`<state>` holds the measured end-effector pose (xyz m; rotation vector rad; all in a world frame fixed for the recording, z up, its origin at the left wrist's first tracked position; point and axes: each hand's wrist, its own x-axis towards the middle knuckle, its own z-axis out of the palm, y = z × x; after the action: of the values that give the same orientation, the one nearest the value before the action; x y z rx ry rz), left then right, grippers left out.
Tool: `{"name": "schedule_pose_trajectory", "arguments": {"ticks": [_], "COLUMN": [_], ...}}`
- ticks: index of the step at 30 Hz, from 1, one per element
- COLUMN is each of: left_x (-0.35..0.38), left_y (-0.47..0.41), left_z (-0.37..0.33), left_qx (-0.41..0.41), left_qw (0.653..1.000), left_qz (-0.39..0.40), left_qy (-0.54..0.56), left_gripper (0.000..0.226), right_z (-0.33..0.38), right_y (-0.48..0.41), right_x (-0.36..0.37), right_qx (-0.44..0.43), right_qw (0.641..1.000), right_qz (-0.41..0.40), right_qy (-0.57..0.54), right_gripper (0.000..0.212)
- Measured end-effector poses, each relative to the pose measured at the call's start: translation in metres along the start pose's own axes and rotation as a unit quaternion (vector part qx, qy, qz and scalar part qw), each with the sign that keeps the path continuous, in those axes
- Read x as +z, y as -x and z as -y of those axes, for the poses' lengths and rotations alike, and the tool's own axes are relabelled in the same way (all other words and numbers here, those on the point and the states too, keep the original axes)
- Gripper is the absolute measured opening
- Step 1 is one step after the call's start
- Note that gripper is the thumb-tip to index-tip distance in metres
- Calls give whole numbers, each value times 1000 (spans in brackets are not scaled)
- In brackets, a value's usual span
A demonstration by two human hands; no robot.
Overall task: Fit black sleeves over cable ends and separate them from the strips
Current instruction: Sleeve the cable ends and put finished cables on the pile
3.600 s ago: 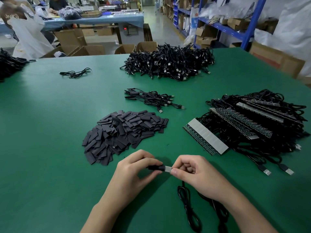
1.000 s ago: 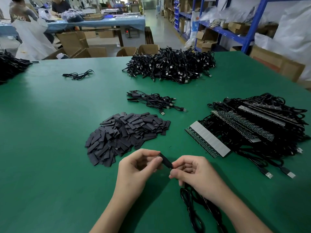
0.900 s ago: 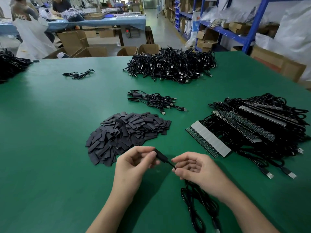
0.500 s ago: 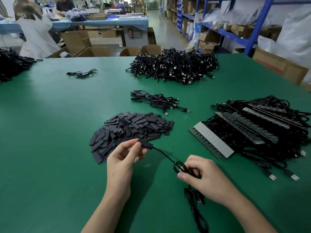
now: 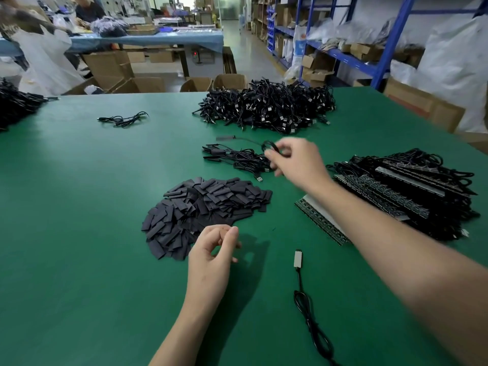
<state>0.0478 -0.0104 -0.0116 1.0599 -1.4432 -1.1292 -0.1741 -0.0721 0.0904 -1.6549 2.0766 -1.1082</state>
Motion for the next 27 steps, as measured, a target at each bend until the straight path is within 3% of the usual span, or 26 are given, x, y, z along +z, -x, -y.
{"name": "schedule_pose_trajectory", "arguments": {"ticks": [3,6,9,11,12,14,16,20,27], "left_x": [-6,-9,-7,-9,-10,-15,-22,-34,-39], "left_y": [1,-3,-6,-8,-9,-12,-16,-20,-22], "left_z": [-1,-2,-1,0,-1,5,9,14,17], "left_qx": [43,58,59,66,69,73,69,37,78], "left_qw": [998,996,993,989,986,978,959,899,863], "left_qz": [24,8,-33,-60,-67,-74,-85,-101,-67], "left_qy": [-44,-74,-100,-118,-133,-180,-262,-425,-494], "left_gripper": [14,11,28,13,10,28,36,43,41], "right_z": [17,14,-5,-17,-21,-23,-26,-31,-42], "right_y": [-38,-16,36,71,86,107,122,139,146], "right_x": [-4,-7,-5,-6,-7,-7,-3,7,28], "right_qx": [11,-3,33,70,86,93,85,51,6], "right_qw": [994,979,929,892,877,864,873,931,993], "right_qz": [31,68,193,263,281,289,275,214,90], "right_qy": [100,190,315,362,379,402,393,290,72], "right_gripper": [50,37,56,63,64,65,59,28,23]}}
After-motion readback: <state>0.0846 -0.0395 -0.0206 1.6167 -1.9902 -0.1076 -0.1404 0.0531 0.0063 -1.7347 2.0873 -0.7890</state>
